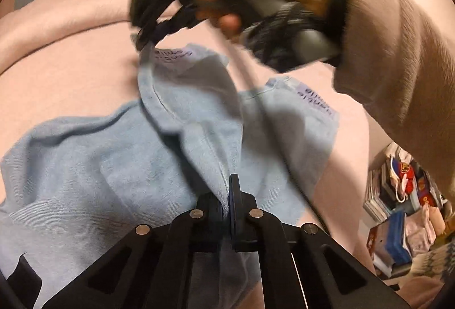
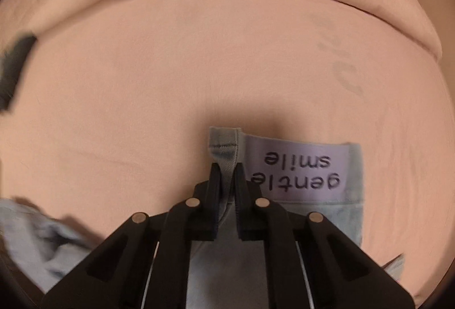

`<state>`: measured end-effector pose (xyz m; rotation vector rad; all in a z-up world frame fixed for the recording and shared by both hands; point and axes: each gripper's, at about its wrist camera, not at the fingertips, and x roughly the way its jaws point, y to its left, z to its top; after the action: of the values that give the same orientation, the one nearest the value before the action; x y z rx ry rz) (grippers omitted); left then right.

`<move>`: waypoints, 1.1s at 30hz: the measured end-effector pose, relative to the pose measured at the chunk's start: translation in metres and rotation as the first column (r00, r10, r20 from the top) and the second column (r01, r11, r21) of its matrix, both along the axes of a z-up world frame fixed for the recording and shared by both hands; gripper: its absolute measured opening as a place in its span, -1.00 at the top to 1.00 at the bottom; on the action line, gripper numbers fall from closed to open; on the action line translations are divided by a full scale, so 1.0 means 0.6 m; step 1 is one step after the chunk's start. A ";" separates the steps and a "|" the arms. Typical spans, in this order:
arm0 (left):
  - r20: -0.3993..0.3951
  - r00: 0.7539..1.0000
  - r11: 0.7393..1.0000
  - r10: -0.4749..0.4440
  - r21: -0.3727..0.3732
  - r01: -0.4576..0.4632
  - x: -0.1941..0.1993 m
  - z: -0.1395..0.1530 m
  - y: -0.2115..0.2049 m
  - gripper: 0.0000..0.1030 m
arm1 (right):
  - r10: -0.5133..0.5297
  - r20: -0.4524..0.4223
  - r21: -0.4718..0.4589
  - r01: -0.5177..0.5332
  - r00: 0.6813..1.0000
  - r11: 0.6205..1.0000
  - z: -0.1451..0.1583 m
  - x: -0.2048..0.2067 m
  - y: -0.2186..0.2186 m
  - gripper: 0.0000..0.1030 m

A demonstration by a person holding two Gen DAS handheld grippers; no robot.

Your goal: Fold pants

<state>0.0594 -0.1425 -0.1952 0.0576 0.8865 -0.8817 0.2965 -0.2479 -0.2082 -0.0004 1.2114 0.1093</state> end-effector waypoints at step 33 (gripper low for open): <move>0.340 0.851 0.844 -0.400 0.499 0.197 -0.116 -0.004 -0.076 0.97 | -0.604 0.111 0.633 0.412 0.789 0.655 -0.037 -0.478 -0.362 0.82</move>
<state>-0.0103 -0.1878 -0.1976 0.7968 0.6457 -0.8956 0.0099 -0.4648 -0.2305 0.8501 0.7705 -0.0303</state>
